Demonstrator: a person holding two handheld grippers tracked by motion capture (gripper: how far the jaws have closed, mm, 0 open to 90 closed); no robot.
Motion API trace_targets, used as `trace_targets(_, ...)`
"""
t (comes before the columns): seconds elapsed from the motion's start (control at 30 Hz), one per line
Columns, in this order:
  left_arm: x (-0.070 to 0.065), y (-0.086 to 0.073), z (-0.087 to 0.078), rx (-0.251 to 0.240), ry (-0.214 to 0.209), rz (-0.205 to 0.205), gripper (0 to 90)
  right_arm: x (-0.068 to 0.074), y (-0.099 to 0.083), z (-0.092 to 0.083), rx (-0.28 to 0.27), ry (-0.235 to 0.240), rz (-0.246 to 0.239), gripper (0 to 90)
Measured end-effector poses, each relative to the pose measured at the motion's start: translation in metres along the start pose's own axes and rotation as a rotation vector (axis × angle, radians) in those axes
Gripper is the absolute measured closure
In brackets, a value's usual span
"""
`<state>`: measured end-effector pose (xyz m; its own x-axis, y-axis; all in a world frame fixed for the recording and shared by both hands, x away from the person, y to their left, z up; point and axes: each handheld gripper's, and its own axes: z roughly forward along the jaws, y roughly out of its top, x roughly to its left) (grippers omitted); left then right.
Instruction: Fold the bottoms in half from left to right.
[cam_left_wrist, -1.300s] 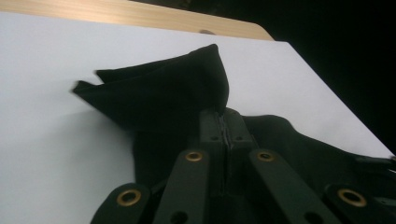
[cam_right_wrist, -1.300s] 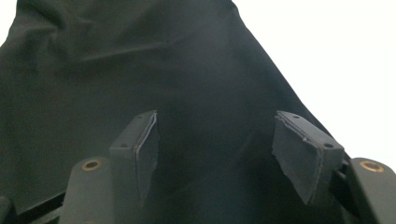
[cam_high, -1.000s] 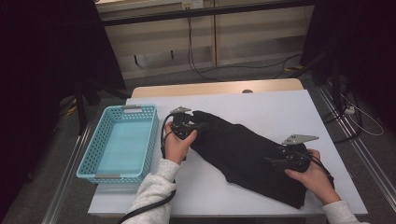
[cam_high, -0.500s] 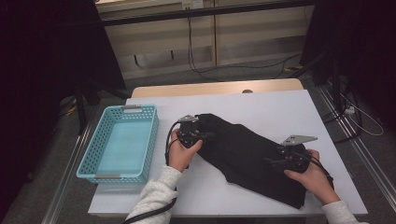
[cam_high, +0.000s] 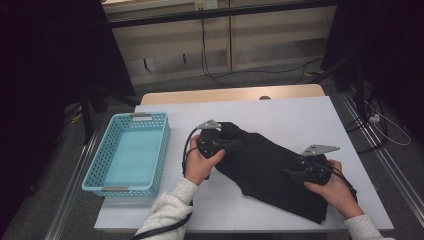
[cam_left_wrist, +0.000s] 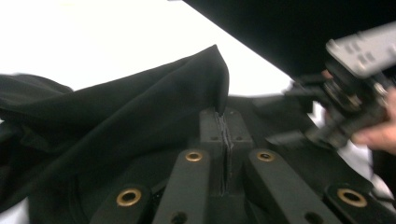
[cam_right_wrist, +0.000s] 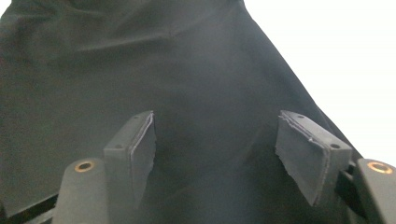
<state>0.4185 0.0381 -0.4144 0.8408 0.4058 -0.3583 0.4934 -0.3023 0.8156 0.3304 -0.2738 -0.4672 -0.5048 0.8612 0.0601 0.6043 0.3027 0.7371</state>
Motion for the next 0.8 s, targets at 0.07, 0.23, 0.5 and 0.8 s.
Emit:
trace_targets(0.07,-0.004,-0.007,0.010,0.043,-0.020,0.009,89.2,0.000,0.000,0.000,0.001,-0.002,-0.003,28.9)
trace_targets(0.23,-0.004,-0.022,0.023,0.120,-0.014,0.018,89.1,0.000,0.001,-0.002,-0.001,-0.009,-0.001,28.7)
trace_targets(0.5,-0.004,-0.028,0.022,0.147,-0.008,0.018,89.0,0.000,0.006,-0.006,-0.026,-0.013,-0.001,28.5)
trace_targets(0.8,-0.008,-0.031,0.026,0.175,-0.032,0.043,86.3,0.005,0.011,-0.005,-0.040,-0.012,-0.013,28.5)
